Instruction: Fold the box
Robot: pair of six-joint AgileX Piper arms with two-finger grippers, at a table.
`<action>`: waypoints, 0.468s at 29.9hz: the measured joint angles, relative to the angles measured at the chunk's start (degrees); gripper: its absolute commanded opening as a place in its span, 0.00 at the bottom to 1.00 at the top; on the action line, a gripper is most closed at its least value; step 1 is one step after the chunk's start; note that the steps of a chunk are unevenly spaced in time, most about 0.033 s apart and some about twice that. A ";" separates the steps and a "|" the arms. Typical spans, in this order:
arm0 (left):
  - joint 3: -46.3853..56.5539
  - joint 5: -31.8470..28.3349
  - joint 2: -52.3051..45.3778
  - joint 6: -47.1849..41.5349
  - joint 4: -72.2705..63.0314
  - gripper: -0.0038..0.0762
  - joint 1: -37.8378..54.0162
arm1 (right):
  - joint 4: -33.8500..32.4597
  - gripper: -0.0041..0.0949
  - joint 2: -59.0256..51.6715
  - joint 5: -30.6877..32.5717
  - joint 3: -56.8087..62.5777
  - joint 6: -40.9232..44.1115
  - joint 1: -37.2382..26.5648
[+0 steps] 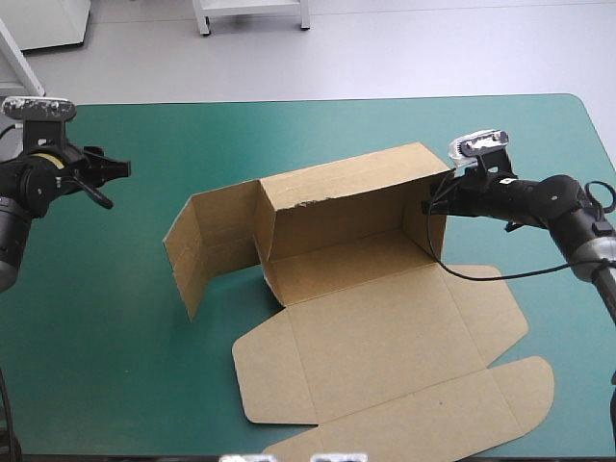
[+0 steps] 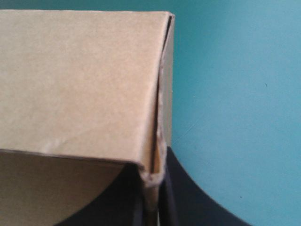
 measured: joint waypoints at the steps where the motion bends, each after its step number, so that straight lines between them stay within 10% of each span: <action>1: 1.94 -0.31 0.00 0.06 -0.36 0.49 0.87 | -1.60 0.02 0.00 0.43 -0.72 2.12 0.00; 14: 20.38 -8.96 0.49 -2.83 -1.05 0.49 2.60 | -22.24 0.02 0.07 14.09 -14.70 24.83 0.00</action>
